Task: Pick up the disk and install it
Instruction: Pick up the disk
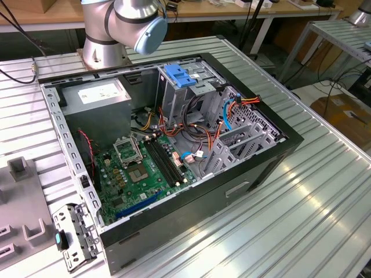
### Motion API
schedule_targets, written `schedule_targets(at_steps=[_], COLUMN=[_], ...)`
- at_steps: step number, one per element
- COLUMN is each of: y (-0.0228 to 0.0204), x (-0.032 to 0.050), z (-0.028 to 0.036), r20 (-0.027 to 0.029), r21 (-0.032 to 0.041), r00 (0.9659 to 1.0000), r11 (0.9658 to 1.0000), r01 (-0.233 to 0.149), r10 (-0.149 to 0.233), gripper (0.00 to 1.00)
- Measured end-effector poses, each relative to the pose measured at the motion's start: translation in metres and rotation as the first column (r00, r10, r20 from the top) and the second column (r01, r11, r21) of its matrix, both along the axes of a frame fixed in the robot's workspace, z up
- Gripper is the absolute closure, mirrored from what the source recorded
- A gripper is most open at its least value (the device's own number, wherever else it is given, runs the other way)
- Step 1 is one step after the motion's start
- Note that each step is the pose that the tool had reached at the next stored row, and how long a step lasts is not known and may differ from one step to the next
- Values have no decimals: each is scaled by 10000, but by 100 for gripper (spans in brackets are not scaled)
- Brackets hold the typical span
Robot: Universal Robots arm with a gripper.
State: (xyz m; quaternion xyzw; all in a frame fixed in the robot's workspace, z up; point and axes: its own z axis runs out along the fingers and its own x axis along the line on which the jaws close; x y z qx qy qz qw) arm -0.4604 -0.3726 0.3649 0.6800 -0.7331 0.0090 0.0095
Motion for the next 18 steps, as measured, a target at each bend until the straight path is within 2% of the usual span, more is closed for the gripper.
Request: schedule_targets(at_steps=[4, 5, 6, 11, 12, 15, 16, 18], y=[0, 0, 0, 0, 0, 0, 0, 2], x=[0, 0, 0, 0, 0, -1, -1, -9], z=[0, 0, 0, 0, 0, -5, -10, -29], r20=[0, 1, 0, 2, 4, 9, 14, 29], r21=[0, 1, 0, 0, 1, 0, 0, 0], r00=[10000, 10000, 10000, 10000, 10000, 10000, 10000, 10000], r11=[10000, 10000, 10000, 10000, 10000, 10000, 10000, 10000], r01=[-2, -2, -2, -3, -3, -17, -51, -67], r10=[2, 2, 2, 3, 3, 17, 51, 67], gripper=[82, 81, 75, 74, 67, 66, 60, 60])
